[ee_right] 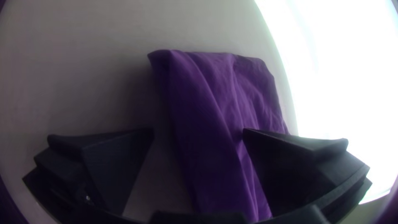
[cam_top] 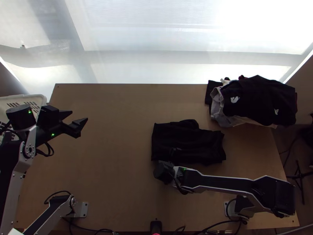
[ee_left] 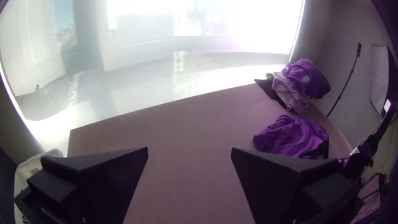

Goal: Fold the t-shirt

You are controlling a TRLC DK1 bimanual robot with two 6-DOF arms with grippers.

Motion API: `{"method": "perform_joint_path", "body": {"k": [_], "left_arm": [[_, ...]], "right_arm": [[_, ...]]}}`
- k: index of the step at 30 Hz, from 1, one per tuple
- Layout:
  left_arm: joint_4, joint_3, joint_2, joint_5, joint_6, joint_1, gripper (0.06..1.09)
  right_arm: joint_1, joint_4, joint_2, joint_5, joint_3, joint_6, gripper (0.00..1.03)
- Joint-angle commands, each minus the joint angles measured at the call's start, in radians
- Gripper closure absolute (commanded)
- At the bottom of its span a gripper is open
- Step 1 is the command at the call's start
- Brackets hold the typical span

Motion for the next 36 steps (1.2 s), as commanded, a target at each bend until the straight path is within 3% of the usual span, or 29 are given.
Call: {"method": "perform_joint_path", "body": {"k": [1,13,24,27,30,31,36], "left_arm": [[0.030,-0.022,-0.014,0.000,0.006,0.016,0.11],[0.036,-0.056,-0.029,-0.002,0.026,0.017,0.11],[0.034,-0.088,-0.089,0.000,0.023,0.017,0.11],[0.034,-0.088,-0.108,0.000,0.020,0.020,0.11],[0.034,-0.088,-0.117,0.000,0.020,0.033,0.11],[0.034,-0.088,-0.117,0.000,0.020,0.034,0.11],[0.034,-0.085,-0.131,0.000,-0.011,0.056,0.11]], "right_arm": [[0.004,0.125,0.066,0.154,-0.014,-0.060,0.04],[-0.039,0.163,0.141,0.232,-0.043,-0.110,0.04],[-0.168,0.430,0.300,0.332,-0.031,-0.325,0.06],[-0.179,0.447,0.323,0.330,-0.014,-0.351,0.25],[-0.182,0.493,0.312,0.293,-0.020,-0.387,0.86],[-0.185,0.514,0.308,0.293,-0.019,-0.402,1.01],[-0.223,0.545,0.125,0.272,-0.028,-0.431,1.00]]}}
